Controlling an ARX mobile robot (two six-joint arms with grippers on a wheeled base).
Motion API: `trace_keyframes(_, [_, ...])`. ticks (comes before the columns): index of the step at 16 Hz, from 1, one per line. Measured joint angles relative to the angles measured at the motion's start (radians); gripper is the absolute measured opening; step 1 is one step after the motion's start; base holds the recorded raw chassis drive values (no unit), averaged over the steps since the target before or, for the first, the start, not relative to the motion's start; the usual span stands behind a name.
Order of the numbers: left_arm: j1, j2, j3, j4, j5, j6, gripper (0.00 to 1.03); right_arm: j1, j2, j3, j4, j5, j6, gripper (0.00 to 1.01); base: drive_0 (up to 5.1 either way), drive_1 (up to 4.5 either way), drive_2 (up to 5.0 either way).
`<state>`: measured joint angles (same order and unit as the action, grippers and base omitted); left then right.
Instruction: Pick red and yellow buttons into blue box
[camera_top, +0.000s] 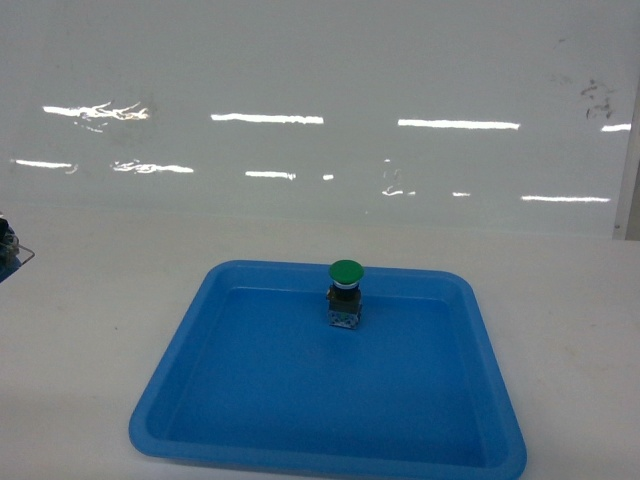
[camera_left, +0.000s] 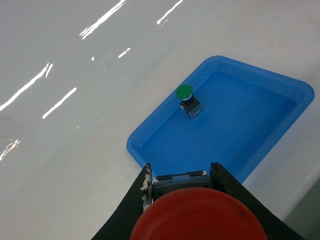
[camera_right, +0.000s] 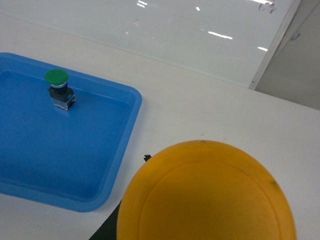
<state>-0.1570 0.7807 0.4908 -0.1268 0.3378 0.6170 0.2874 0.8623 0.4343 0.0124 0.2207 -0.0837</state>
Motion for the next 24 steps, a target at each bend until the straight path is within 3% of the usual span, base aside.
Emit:
trace_keyframes(11, [0.002,0.003,-0.003,-0.002,0.000,0.000,0.29,0.000,-0.001,0.000,0.000,0.000,0.000,0.27,0.0,0.00,0.0])
trace_keyframes(24, [0.002,0.001,-0.003,-0.001,0.000,0.000,0.29,0.000,0.000,0.000,0.000,0.000,0.000,0.27,3.6,-4.74,1.5])
